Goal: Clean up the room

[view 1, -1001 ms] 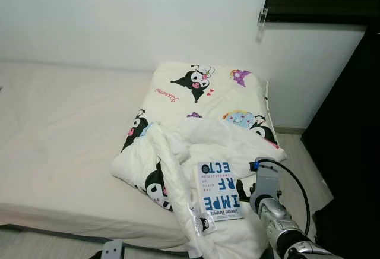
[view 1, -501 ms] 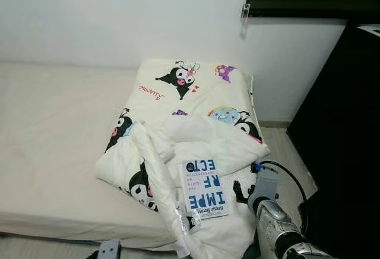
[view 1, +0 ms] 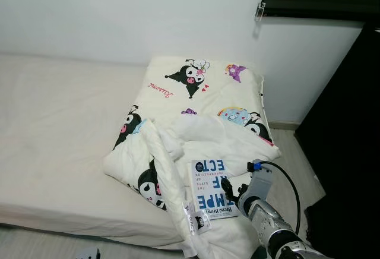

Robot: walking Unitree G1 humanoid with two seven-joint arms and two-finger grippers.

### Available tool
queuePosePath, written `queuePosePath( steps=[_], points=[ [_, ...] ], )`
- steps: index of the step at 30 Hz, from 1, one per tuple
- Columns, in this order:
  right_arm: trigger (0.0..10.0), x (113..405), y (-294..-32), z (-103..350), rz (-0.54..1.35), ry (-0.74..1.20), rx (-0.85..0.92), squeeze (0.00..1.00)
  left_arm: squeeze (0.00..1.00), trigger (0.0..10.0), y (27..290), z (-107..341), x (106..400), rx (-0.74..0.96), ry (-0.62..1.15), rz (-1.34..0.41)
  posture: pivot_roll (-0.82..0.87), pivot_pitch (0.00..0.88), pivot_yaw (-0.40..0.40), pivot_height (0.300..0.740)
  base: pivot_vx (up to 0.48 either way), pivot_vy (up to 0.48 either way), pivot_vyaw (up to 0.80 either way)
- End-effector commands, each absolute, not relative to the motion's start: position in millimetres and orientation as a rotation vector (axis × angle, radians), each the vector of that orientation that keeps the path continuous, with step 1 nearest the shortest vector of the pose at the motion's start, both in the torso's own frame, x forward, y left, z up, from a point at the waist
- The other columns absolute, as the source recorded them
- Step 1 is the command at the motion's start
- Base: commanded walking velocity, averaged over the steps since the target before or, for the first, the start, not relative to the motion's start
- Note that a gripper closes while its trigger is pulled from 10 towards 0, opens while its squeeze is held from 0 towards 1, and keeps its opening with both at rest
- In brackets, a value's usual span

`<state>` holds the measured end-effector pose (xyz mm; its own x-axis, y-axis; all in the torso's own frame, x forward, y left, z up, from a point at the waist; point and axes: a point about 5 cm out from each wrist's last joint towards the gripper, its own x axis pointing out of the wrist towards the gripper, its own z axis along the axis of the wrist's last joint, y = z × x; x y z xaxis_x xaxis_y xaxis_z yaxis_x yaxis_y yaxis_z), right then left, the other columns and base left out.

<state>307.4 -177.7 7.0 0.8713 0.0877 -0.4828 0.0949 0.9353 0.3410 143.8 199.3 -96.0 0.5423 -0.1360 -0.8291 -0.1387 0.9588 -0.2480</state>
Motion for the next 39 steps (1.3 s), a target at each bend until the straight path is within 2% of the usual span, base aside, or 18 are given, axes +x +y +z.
queuePosePath(
  steps=[1, 3, 8, 19, 30, 39],
  points=[
    [10.0, 307.4, -177.8, 7.1, -0.008, 0.510, 0.385, 0.00, 0.00, 10.0, 191.9, -102.4, 129.9, -0.299, 1.059, -0.011, -0.14, 0.094, -0.005, 0.660, 0.000, 0.000, 0.00],
    [10.0, 309.5, -179.6, 9.7, -0.006, 0.499, 0.393, 0.00, 0.00, 10.0, 181.2, -103.8, 130.2, -0.303, 1.058, -0.015, -0.14, 0.091, -0.006, 0.650, 0.000, 0.000, 0.00],
    [10.0, 312.0, -182.8, 13.0, -0.012, 0.484, 0.405, 0.00, 0.00, 10.0, 175.9, -103.1, 134.3, -0.304, 1.048, -0.011, -0.13, 0.090, -0.007, 0.635, 0.000, 0.000, 0.00],
    [10.0, 318.2, -193.9, 21.5, -0.063, 0.444, 0.413, 0.00, 0.00, 10.0, 193.5, -98.2, 142.5, -0.290, 1.023, 0.017, -0.11, 0.117, 0.004, 0.585, 0.000, 0.000, 0.00],
    [10.0, 332.8, -212.3, 45.1, -0.092, 0.338, 0.401, 0.00, 0.00, 10.0, 201.4, -101.3, 128.4, -0.269, 1.042, 0.022, -0.08, 0.176, 0.032, 0.585, 0.000, 0.000, 0.00],
    [10.0, 332.3, -199.3, 41.9, 0.016, 0.360, 0.472, 0.00, 0.00, 10.0, 213.5, -101.9, 115.9, -0.258, 1.040, 0.028, -0.03, 0.238, 0.047, 0.585, 0.000, 0.000, 0.00]
  ],
)
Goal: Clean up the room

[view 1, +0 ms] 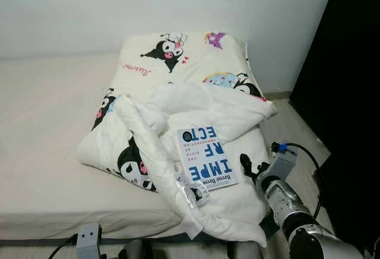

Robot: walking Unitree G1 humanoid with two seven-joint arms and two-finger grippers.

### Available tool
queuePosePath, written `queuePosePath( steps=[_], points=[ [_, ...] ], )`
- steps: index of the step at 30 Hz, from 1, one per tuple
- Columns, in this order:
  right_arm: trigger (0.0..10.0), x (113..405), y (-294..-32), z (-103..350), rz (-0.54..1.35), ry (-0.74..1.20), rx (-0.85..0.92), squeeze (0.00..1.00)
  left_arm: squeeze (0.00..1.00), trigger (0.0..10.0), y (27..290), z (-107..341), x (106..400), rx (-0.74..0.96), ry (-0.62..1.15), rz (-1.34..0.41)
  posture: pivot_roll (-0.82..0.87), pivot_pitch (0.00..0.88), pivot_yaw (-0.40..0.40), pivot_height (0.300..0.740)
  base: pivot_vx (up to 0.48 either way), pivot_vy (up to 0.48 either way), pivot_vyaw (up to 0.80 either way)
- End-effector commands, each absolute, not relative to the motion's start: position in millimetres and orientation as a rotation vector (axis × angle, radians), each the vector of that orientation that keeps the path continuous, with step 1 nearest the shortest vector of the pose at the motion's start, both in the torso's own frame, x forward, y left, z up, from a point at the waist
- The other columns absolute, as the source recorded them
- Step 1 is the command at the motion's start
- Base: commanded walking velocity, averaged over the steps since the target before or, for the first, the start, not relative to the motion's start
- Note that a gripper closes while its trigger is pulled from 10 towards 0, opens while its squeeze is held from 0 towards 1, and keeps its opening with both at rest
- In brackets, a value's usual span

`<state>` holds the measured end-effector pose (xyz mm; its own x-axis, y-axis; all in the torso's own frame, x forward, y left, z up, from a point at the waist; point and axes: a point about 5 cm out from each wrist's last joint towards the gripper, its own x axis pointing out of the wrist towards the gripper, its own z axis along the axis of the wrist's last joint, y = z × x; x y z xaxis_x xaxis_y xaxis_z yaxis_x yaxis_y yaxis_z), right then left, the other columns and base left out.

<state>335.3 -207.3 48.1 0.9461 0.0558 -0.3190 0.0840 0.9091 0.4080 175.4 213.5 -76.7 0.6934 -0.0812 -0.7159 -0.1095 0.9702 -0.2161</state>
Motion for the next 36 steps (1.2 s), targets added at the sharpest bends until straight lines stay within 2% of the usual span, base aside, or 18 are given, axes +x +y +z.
queuePosePath(
  steps=[1, 3, 6, 13, 20, 23, 27, 28, 29, 30, 36],
  points=[
    [10.0, 332.3, -199.3, 41.9, 0.016, 0.360, 0.472, 0.00, 0.00, 10.0, 213.5, -101.9, 115.9, -0.258, 1.040, 0.028, -0.03, 0.238, 0.047, 0.585, 0.000, 0.000, 0.00],
    [10.0, 334.6, -186.9, 44.7, 0.122, 0.346, 0.502, 0.00, 0.00, 10.0, 219.8, -101.7, 110.4, -0.256, 1.036, 0.034, -0.01, 0.270, 0.052, 0.585, 0.000, 0.000, 0.00],
    [10.0, 334.6, -180.9, 43.8, 0.160, 0.365, 0.462, 0.00, 0.00, 10.0, 222.4, -101.6, 107.1, -0.255, 1.034, 0.034, -0.01, 0.279, 0.053, 0.585, 0.000, 0.000, 0.00],
    [10.0, 329.4, -178.9, 33.3, 0.121, 0.451, 0.318, 0.00, 0.00, 10.0, 230.2, -100.7, 98.7, -0.256, 1.024, 0.031, 0.02, 0.340, 0.069, 0.585, 0.000, 0.000, 0.00],
    [10.0, 330.3, -175.5, 34.3, 0.144, 0.446, 0.325, 0.00, 0.00, 10.0, 233.2, -99.7, 95.9, -0.255, 1.014, 0.023, 0.04, 0.361, 0.074, 0.585, 0.000, 0.000, 0.00],
    [10.0, 335.6, -167.0, 44.1, 0.238, 0.385, 0.496, 0.00, 0.00, 10.0, 236.6, -99.2, 91.4, -0.254, 1.009, 0.023, 0.05, 0.378, 0.075, 0.585, 0.000, 0.000, 0.00],
    [10.0, 337.2, -162.0, 48.5, 0.306, 0.365, 0.562, 0.00, 0.00, 10.0, 237.2, -99.2, 90.4, -0.254, 1.010, 0.025, 0.05, 0.382, 0.074, 0.585, 0.000, 0.000, 0.00],
    [10.0, 338.5, -157.6, 53.2, 0.377, 0.345, 0.609, 0.00, 0.00, 10.0, 237.6, -99.3, 89.2, -0.255, 1.010, 0.027, 0.05, 0.385, 0.073, 0.585, 0.000, 0.000, 0.00],
    [4.1, 339.8, -155.3, 57.7, 0.434, 0.329, 0.638, 0.00, 0.00, 10.0, 237.8, -99.4, 88.3, -0.257, 1.010, 0.029, 0.05, 0.387, 0.070, 0.585, 0.000, 0.000, 0.00],
    [0.0, 341.1, -155.5, 61.3, 0.464, 0.316, 0.642, 0.00, 0.00, 10.0, 237.5, -99.6, 87.6, -0.259, 1.011, 0.030, 0.05, 0.385, 0.067, 0.585, 0.000, 0.000, 0.00],
    [0.0, 343.9, -168.2, 67.1, 0.445, 0.287, 0.619, 0.00, 0.00, 10.0, 232.4, -100.6, 88.2, -0.269, 1.010, 0.026, 0.04, 0.377, 0.064, 0.585, 0.000, 0.000, 0.00]
  ],
)
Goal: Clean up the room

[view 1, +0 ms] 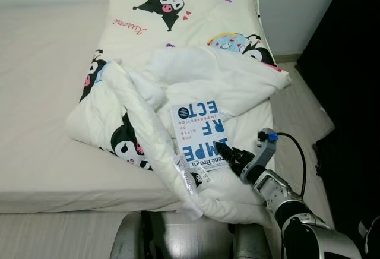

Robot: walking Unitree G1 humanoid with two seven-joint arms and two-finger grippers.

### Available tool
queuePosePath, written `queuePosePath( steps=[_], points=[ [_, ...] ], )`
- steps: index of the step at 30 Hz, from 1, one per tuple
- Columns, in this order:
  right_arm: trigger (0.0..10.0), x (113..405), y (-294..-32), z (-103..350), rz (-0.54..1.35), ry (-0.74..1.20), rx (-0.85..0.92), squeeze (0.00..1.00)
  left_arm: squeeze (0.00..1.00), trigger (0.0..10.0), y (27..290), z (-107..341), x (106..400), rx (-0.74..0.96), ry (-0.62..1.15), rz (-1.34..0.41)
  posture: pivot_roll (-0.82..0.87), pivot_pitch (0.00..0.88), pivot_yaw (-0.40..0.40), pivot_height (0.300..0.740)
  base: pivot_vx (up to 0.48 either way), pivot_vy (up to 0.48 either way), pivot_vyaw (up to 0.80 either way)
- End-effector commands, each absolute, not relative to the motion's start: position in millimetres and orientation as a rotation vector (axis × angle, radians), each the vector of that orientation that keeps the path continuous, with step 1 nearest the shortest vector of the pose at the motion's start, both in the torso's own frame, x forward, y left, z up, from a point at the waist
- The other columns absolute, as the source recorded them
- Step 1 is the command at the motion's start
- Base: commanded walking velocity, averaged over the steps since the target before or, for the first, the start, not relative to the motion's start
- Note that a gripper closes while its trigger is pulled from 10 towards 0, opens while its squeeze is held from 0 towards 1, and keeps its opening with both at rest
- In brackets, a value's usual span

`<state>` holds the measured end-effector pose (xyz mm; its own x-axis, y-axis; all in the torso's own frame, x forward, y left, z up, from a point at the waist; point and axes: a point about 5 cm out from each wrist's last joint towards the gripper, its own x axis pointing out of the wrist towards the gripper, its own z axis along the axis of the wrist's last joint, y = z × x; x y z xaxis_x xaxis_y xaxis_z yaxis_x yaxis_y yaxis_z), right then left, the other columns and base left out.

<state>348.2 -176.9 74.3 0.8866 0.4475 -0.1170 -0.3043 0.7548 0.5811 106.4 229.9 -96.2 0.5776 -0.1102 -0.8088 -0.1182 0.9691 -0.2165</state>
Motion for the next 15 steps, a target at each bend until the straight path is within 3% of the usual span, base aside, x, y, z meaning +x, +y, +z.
queuePosePath(
  steps=[1, 15],
  points=[
    [0.0, 343.7, -171.0, 67.0, 0.434, 0.286, 0.615, 0.00, 0.00, 10.0, 231.0, -100.9, 88.9, -0.271, 1.009, 0.024, 0.03, 0.376, 0.063, 0.585, 0.000, 0.000, 0.00],
    [0.0, 352.3, -174.3, 83.0, 0.447, 0.207, 0.544, 0.00, 0.00, 10.0, 223.4, -98.9, 108.9, -0.276, 0.986, 0.018, 0.00, 0.312, 0.046, 0.585, 0.000, 0.000, 0.00]
  ],
)
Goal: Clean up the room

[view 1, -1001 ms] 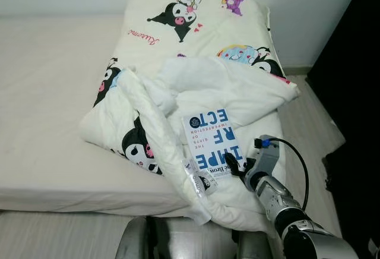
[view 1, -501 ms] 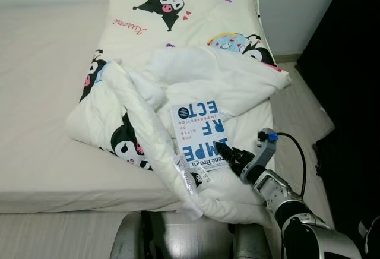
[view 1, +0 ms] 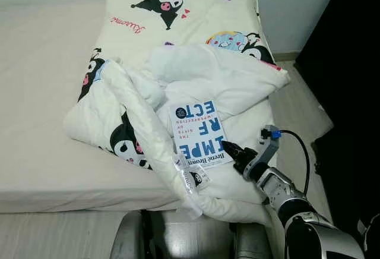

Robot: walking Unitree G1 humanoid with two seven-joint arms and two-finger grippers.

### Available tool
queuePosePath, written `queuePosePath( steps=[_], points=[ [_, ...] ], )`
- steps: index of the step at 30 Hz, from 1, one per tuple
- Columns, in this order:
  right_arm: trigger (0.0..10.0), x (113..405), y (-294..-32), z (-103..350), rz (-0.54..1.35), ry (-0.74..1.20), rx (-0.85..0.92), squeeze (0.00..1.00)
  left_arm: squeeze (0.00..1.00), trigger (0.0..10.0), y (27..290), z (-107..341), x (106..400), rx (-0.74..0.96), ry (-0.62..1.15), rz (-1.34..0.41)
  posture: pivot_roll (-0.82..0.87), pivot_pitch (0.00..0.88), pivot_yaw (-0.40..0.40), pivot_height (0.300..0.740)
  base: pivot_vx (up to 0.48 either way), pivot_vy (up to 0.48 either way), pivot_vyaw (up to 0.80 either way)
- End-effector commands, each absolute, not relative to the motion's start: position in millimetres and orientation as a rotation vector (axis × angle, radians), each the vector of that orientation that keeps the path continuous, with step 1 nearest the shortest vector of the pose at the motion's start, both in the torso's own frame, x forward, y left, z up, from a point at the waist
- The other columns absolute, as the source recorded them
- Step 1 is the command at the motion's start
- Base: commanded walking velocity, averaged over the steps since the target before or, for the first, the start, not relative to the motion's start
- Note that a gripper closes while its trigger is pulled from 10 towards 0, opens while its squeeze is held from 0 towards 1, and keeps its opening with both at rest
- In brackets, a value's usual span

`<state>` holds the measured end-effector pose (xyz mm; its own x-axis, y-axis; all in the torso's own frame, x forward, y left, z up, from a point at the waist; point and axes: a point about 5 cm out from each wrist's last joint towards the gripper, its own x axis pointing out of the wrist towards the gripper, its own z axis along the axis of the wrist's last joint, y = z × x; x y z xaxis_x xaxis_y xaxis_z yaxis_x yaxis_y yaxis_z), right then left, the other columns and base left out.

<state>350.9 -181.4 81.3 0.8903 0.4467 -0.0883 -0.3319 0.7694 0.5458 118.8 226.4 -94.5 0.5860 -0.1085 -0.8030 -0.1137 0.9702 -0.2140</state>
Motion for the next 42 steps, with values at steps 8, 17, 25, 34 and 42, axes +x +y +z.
queuePosePath(
  steps=[8, 17, 25, 34, 42],
  points=[
    [0.0, 368.7, -174.0, 128.8, 0.534, -0.031, 0.619, 0.00, 0.00, 10.0, 223.3, -93.8, 128.1, -0.298, 0.935, 0.048, -0.02, 0.254, 0.034, 0.585, 0.000, 0.000, 0.00],
    [0.0, 373.7, -174.1, 181.9, 0.577, -0.280, 0.586, 0.00, 0.00, 10.0, 234.9, -57.6, 199.2, -0.320, 0.659, 0.082, -0.06, 0.192, 0.012, 0.585, 0.000, 0.000, 0.00],
    [0.0, 356.6, -149.3, 194.3, 0.771, -0.319, 0.556, 0.00, 0.00, 10.0, 284.3, 34.7, 287.7, -0.213, 0.239, 0.282, -0.07, 0.143, 0.002, 0.595, 0.000, 0.000, 0.00],
    [0.0, 346.1, -130.3, 198.6, 0.901, -0.294, 0.542, 0.00, 0.00, 10.0, 304.1, 120.0, 331.3, -0.341, -0.138, 0.295, -0.08, 0.112, -0.002, 0.625, 0.000, 0.000, 0.00],
    [0.0, 337.4, -117.7, 196.1, 0.981, -0.254, 0.543, 0.00, 0.00, 10.0, 275.1, 158.6, 348.8, -0.605, -0.364, -0.057, -0.08, 0.098, -0.009, 0.655, 0.000, 0.000, 0.00]
  ],
)
